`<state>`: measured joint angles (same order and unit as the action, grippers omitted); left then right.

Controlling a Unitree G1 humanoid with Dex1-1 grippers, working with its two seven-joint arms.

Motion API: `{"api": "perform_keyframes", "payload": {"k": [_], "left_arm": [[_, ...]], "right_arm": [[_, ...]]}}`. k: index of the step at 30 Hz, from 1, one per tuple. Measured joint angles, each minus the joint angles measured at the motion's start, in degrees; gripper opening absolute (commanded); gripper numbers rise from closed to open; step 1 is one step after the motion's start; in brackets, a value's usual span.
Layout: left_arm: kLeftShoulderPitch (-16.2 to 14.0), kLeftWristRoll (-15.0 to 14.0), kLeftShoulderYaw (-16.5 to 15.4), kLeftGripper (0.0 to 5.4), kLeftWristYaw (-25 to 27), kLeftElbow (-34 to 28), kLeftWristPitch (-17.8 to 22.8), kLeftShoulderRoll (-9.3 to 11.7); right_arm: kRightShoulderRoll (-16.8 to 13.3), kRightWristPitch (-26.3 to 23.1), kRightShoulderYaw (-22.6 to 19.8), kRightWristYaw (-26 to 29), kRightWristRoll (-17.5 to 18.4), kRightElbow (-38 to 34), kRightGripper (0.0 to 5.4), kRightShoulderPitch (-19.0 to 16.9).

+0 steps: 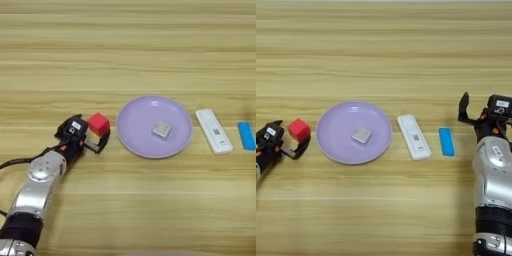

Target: Move the objects on the table

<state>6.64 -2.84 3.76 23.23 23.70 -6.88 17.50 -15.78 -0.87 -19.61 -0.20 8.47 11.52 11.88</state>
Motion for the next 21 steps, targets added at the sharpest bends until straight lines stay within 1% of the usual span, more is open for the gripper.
{"api": "perform_keyframes", "payload": {"k": [7, 8, 10, 11, 19, 21], "left_arm": [[0.6, 0.0, 0.08, 5.4, -0.04, 0.91, -0.43, -0.01], [0.64, 0.0, 0.08, 5.22, -0.04, 0.98, -0.47, -0.01], [0.66, 0.0, 0.12, 5.12, -0.03, 1.09, -0.63, -0.04], [0.66, 0.0, 0.17, 4.91, -0.03, 1.15, -0.72, -0.14], [0.66, 0.0, 0.45, 4.33, 0.02, 1.45, -1.12, -0.61], [0.67, 0.0, 0.53, 4.11, 0.03, 1.52, -1.18, -0.66]], "right_arm": [[0.1, -0.03, 0.06, -0.31, 0.0, -0.01, 5.38, 0.0], [0.1, -0.04, 0.07, -0.31, 0.0, -0.02, 5.4, 0.0], [0.09, -0.05, 0.07, -0.32, 0.0, -0.02, 5.4, 0.0], [0.09, -0.05, 0.07, -0.31, 0.0, -0.02, 5.4, 0.0], [0.09, -0.05, 0.09, -0.33, 0.0, -0.02, 5.4, 0.0], [0.09, -0.05, 0.09, -0.33, 0.0, -0.02, 5.4, 0.0]]}}
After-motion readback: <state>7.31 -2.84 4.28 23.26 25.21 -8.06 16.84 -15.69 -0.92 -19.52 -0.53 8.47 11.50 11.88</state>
